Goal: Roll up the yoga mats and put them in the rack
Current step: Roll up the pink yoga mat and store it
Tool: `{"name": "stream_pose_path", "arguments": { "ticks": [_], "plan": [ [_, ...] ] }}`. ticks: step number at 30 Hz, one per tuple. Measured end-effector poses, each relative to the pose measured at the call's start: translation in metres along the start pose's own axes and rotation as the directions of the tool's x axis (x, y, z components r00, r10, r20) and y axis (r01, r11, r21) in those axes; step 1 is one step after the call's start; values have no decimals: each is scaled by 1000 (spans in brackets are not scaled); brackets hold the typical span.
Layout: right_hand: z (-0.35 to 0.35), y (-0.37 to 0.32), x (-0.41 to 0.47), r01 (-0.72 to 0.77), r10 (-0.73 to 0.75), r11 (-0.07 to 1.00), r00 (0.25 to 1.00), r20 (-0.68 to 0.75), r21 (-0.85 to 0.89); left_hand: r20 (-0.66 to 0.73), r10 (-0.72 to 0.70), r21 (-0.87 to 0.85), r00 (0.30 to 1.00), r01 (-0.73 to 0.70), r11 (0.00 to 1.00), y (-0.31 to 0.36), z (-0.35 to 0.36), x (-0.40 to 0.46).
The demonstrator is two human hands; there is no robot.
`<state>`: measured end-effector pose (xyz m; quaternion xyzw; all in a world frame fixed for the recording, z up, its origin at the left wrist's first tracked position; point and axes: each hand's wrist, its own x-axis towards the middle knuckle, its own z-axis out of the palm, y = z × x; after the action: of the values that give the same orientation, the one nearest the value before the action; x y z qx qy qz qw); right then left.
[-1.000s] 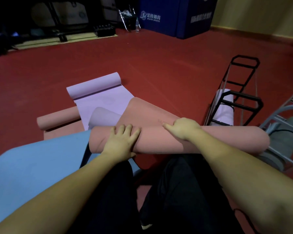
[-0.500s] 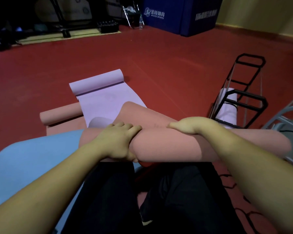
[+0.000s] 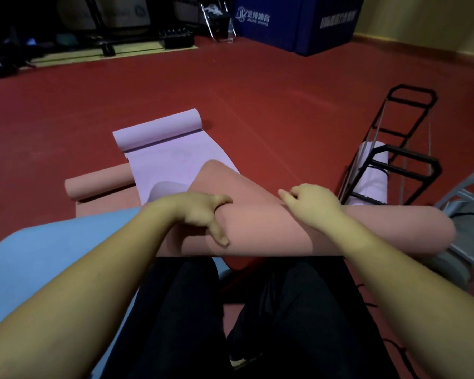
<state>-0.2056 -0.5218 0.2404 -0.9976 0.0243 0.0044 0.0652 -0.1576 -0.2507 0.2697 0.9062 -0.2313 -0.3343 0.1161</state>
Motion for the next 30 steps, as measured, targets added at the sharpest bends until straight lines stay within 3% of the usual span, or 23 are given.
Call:
{"name": "stream_pose_path", "arguments": {
  "ticks": [6, 10, 13, 17, 20, 23, 25, 30],
  "plan": [
    [18, -8, -26, 50, -55, 992, 997, -45, -115, 108, -18, -174, 994, 36, 984, -12, -13, 22],
    [16, -6, -18, 0, -2, 994, 1000, -20, -111, 29, 26, -180, 999, -20, 983, -13, -7, 27],
    [16, -4, -14, -11, 11, 997, 1000, 12, -74, -148, 78, -21, 986, -82, 996, -13, -1, 21],
    [18, -5, -6, -39, 40, 998, 999, 31, -40, -356, 209, 177, 911, -154, 972, -19, 15, 10],
    [20, -5, 3, -58, 60, 998, 996, 71, -27, -533, 277, 324, 800, -110, 940, -24, 42, 5],
    [19, -5, 9, -48, 51, 998, 993, 110, -28, -617, 360, 497, 700, -8, 868, -27, 71, 3],
    [17, -6, 12, -42, 46, 999, 989, 139, -29, -627, 357, 546, 692, 63, 836, -25, 84, 4],
    [11, -8, 16, -53, 54, 999, 980, 192, -13, -578, 183, 546, 795, 211, 811, -15, 89, 8]
  ]
}}
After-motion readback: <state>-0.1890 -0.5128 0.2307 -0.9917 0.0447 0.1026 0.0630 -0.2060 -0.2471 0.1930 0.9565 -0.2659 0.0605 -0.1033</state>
